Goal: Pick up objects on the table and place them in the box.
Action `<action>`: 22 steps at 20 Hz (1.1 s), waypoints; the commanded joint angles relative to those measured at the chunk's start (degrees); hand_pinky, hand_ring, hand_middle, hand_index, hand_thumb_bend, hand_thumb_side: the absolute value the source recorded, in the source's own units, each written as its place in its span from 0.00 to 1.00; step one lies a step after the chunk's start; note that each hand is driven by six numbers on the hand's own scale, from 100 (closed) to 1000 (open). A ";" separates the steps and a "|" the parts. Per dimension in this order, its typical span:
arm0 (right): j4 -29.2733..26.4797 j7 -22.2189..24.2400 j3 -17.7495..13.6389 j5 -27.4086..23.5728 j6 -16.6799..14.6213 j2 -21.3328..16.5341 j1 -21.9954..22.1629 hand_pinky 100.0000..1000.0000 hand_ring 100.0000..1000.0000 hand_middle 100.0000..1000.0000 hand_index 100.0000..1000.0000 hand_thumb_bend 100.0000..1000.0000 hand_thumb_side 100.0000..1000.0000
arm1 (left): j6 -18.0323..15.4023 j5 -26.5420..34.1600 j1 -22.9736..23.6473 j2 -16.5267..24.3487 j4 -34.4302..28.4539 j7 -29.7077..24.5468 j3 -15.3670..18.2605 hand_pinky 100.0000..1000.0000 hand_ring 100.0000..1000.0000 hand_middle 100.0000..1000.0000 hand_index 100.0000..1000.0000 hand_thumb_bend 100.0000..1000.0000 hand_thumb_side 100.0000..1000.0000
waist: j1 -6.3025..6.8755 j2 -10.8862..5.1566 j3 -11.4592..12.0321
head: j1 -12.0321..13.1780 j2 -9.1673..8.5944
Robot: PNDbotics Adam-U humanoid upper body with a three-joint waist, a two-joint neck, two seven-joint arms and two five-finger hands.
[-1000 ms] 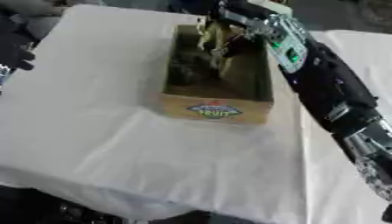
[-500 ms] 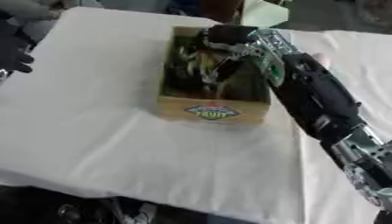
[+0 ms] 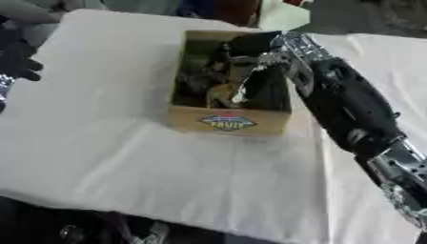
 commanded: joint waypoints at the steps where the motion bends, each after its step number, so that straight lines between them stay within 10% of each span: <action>1: -3.54 8.50 0.36 -3.46 -6.87 -3.18 -0.78 0.83 0.90 0.89 0.94 0.50 0.67 | 0.08 -0.41 -0.24 1.57 -0.61 -0.06 0.74 0.54 0.55 0.57 0.77 0.52 0.68 | 0.18 -1.22 -0.38 | 0.82 0.49; 22: -16.30 12.85 -3.61 -30.04 1.07 -18.80 5.99 0.80 0.86 0.85 0.91 0.48 0.58 | 0.10 -1.01 1.22 2.40 -0.26 0.53 1.66 0.54 0.55 0.57 0.77 0.52 0.68 | -0.12 -1.99 -4.41 | 4.01 0.77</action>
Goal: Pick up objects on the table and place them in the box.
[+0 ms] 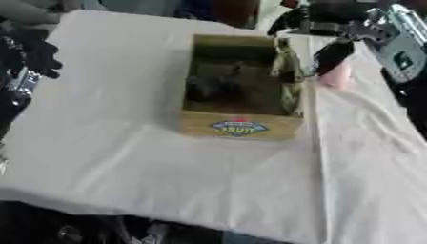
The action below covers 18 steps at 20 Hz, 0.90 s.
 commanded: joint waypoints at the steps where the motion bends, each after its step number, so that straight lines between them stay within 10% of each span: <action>1: -1.72 6.86 -1.26 -2.29 -4.87 -2.66 -0.67 0.80 0.86 0.85 0.91 0.48 0.58 | -0.11 -0.34 -0.42 1.41 -0.60 0.19 0.60 0.54 0.55 0.57 0.77 0.52 0.68 | 0.24 -1.11 -0.14 | 0.34 0.29; 18: 0.67 3.91 2.63 7.07 -6.03 3.53 -3.15 0.79 0.84 0.84 0.91 0.49 0.59 | -0.19 -0.26 -0.50 1.06 -0.74 -0.57 0.44 0.54 0.55 0.57 0.77 0.52 0.68 | 0.47 -1.00 0.58 | 0.01 0.29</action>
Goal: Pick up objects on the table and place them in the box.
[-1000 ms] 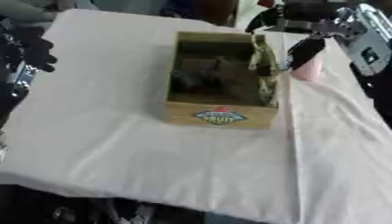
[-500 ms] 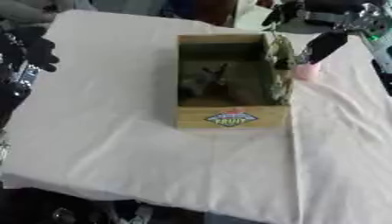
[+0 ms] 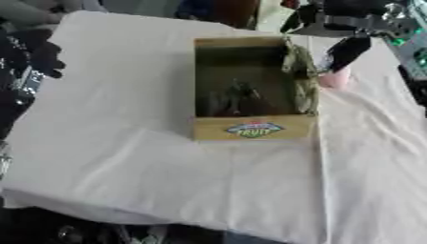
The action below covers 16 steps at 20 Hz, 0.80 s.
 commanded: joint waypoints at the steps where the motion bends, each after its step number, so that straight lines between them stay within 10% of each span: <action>1: 0.91 4.10 0.65 2.38 -6.00 1.48 -2.14 0.79 0.84 0.84 0.91 0.49 0.59 | -0.04 -0.07 -0.55 1.03 -0.75 -0.32 0.42 0.54 0.55 0.57 0.77 0.52 0.68 | 0.34 -0.95 0.23 | -0.35 0.29; 16: 6.18 3.80 3.60 10.75 -10.86 7.38 -2.69 0.80 0.86 0.86 0.94 0.55 0.64 | -0.10 0.02 -0.67 0.82 -0.76 -0.68 0.36 0.54 0.55 0.57 0.78 0.52 0.68 | 0.48 -0.78 0.47 | -0.93 0.29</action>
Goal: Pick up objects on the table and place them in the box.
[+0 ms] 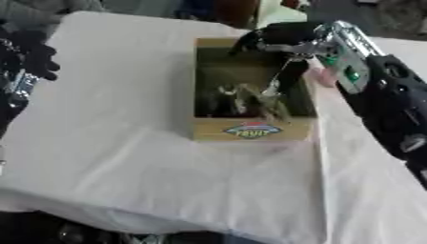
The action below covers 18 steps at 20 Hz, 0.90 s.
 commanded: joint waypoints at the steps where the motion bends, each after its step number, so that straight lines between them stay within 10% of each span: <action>1: 0.76 6.70 -0.58 1.20 -7.81 -0.32 -0.78 0.80 0.86 0.86 0.93 0.54 0.63 | -0.05 0.01 -0.68 0.84 -0.76 -0.19 0.38 0.54 0.55 0.57 0.78 0.52 0.68 | 0.29 -0.83 -0.06 | 0.01 0.29; 18: 8.53 -2.31 -3.93 10.76 -4.45 0.35 0.40 0.78 0.84 0.84 0.92 0.47 0.52 | -0.06 -0.03 -0.72 0.78 -0.76 -0.23 0.52 0.54 0.56 0.57 0.78 0.51 0.68 | 0.48 -0.77 -0.08 | 0.32 0.29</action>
